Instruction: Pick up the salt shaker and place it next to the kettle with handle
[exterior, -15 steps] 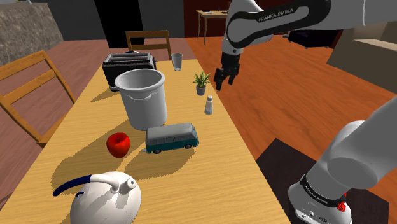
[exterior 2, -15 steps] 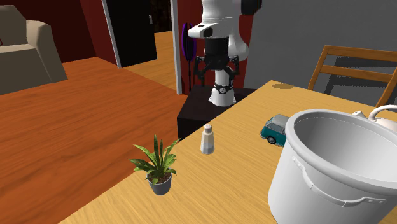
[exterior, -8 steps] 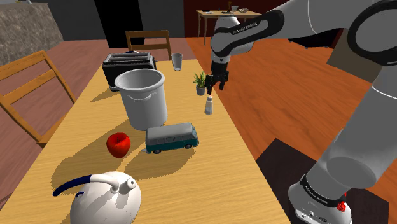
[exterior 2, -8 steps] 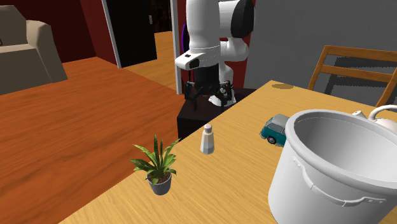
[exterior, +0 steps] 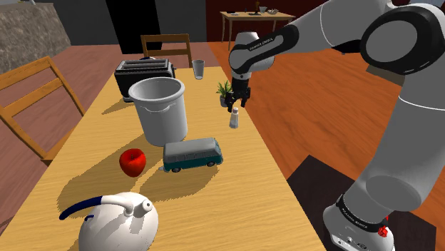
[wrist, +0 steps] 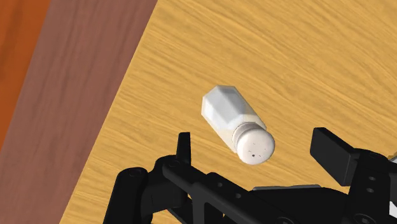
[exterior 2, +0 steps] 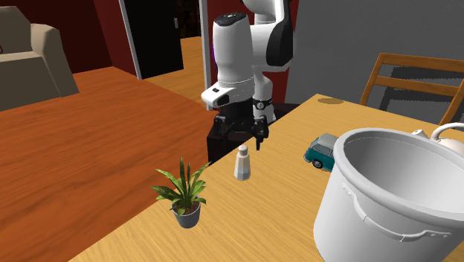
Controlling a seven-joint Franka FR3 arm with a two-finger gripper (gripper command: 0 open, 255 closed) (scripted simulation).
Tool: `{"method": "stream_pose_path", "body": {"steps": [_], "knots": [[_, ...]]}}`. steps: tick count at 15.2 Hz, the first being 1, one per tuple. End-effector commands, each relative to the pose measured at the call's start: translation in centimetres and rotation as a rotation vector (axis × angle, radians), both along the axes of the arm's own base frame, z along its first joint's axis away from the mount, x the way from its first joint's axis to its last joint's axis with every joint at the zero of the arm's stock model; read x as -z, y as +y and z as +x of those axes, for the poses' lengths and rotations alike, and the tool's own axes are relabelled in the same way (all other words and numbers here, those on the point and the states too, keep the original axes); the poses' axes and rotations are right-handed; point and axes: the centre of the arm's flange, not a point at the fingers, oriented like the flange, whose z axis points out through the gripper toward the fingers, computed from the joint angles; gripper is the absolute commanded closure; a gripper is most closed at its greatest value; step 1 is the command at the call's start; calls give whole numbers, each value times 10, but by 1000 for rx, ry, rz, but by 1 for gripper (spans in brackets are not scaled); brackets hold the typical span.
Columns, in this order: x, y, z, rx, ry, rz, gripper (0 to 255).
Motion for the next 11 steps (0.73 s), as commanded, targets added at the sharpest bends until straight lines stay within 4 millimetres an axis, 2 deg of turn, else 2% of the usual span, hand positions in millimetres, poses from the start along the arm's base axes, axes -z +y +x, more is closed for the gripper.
{"method": "stream_pose_path", "body": {"steps": [1,9,10,11], "knots": [[10,2,-2,0,0,0,0],[13,2,-2,0,0,0,0],[13,2,-2,0,0,0,255],[13,2,-2,0,0,0,255]]}}
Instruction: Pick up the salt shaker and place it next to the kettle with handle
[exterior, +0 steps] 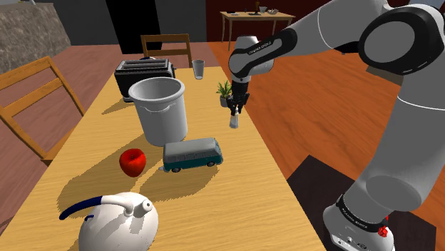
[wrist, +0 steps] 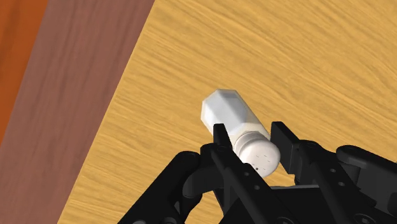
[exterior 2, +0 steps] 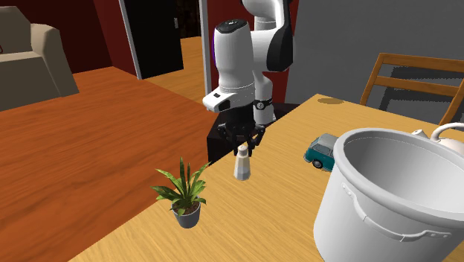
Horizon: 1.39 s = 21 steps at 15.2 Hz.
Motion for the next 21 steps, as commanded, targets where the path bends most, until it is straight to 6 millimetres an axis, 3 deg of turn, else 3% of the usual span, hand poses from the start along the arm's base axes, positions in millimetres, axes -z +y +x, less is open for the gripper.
{"method": "stream_pose_path", "body": {"steps": [1,8,21], "knots": [[0,0,0,0,0,0,255],[0,0,0,0,0,0,255],[-69,0,0,0,0,0,255]]}}
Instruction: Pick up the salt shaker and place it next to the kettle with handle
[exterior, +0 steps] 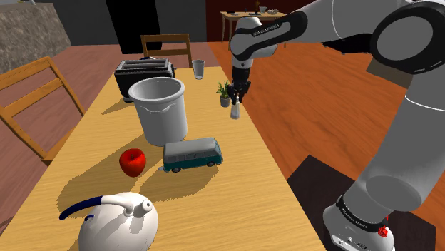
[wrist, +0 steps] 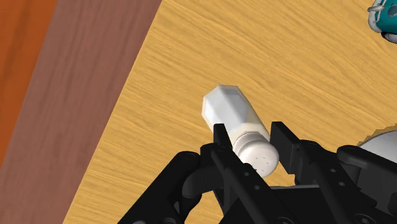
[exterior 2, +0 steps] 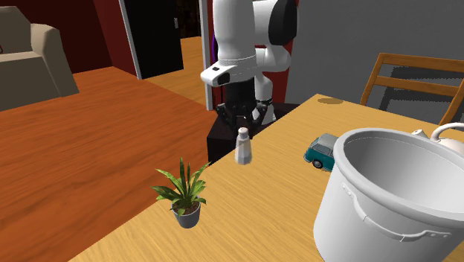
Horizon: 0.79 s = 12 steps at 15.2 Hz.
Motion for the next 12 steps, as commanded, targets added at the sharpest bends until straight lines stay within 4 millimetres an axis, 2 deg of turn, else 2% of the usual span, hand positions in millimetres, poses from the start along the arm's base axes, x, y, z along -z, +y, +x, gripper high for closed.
{"method": "stream_pose_path", "body": {"steps": [1,12], "knots": [[-11,0,-1,0,0,0,255],[-69,0,-1,0,0,0,255]]}}
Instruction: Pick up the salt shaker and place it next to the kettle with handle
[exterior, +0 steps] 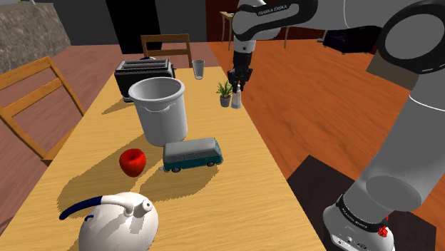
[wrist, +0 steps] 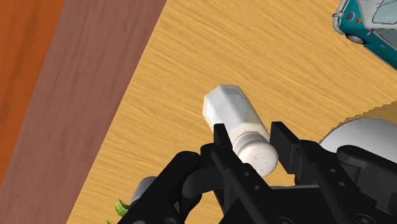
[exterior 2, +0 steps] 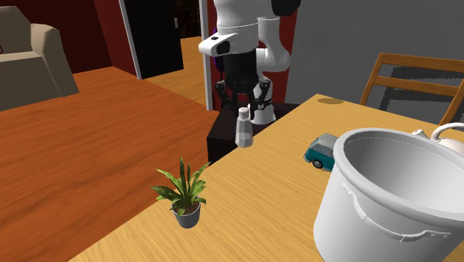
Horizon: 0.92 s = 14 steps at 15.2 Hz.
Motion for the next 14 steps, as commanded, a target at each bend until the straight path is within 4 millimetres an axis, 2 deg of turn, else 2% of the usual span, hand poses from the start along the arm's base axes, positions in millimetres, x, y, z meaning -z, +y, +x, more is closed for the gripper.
{"method": "stream_pose_path", "body": {"steps": [1,14], "knots": [[-12,0,0,0,0,0,255],[-80,0,0,0,0,0,255]]}}
